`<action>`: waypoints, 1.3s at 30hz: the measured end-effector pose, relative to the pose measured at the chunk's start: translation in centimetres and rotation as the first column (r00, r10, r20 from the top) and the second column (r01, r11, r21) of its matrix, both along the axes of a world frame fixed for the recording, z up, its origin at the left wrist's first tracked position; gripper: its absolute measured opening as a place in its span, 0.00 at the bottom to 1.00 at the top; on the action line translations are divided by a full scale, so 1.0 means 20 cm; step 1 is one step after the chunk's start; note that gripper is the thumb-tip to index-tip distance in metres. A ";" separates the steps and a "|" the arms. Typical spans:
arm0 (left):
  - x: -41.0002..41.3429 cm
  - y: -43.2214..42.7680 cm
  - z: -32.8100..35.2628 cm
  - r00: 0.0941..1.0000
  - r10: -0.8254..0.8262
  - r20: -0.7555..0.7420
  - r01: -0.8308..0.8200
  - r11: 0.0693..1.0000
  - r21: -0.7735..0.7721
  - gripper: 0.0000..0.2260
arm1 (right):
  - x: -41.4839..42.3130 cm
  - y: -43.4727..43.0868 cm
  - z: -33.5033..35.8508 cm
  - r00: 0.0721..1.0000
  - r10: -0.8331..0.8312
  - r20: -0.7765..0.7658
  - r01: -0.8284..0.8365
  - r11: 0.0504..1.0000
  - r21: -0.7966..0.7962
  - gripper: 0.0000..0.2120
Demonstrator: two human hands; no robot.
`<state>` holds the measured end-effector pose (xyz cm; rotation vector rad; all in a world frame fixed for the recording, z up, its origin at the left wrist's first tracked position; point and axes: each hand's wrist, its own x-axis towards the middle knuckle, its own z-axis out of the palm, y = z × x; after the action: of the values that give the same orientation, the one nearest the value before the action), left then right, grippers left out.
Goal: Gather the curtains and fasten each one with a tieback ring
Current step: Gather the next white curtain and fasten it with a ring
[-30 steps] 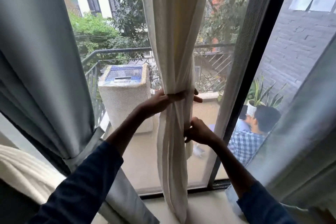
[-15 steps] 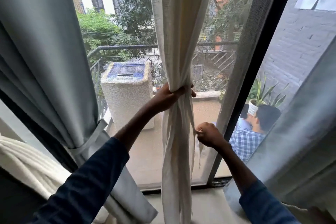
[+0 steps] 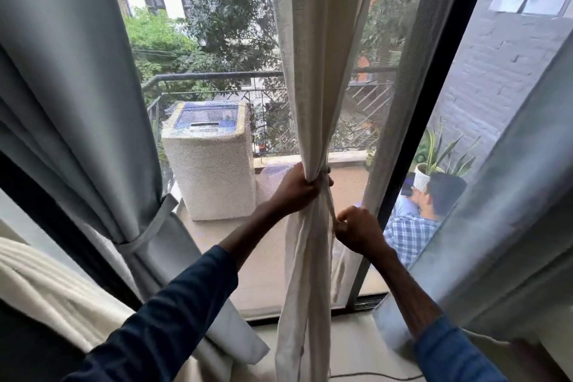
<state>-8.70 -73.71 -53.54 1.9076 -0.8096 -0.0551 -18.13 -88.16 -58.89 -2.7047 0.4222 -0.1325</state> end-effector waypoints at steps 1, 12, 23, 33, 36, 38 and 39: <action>0.00 -0.01 0.00 1.000 0.012 -0.004 -0.012 1.000 0.004 0.09 | 0.00 0.01 0.00 0.999 -0.028 0.015 0.029 0.999 -0.036 0.18; 0.02 -0.05 -0.22 0.961 0.271 0.054 -0.272 0.889 0.368 0.16 | -0.05 0.21 -0.03 0.998 0.041 -0.037 -0.041 0.999 0.002 0.09; 0.06 -0.07 -0.22 0.980 0.200 -0.027 -0.161 0.856 0.491 0.18 | -0.04 0.53 -0.10 0.974 0.219 0.063 -0.220 0.976 -0.005 0.10; 0.02 0.01 -0.07 0.984 0.144 0.106 -0.164 0.489 0.857 0.28 | 0.01 0.57 -0.09 0.942 0.317 0.113 -0.324 0.944 0.060 0.16; 0.02 0.02 -0.06 0.978 0.189 0.086 -0.176 0.532 0.828 0.35 | 0.03 0.53 -0.07 0.941 0.293 0.168 -0.309 0.948 0.080 0.15; 0.03 0.03 -0.06 0.970 0.235 -0.064 -0.095 0.605 0.790 0.40 | 0.03 0.50 -0.06 0.942 0.298 0.155 -0.310 0.949 0.060 0.16; 0.03 0.03 -0.06 0.959 0.248 -0.136 -0.056 0.638 0.768 0.40 | 0.03 0.49 -0.06 0.943 0.301 0.143 -0.312 0.948 0.058 0.16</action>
<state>-8.07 -73.06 -54.79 2.6998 -0.4738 -0.5939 -17.49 -78.45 -60.06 -2.6243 -0.0359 -0.2003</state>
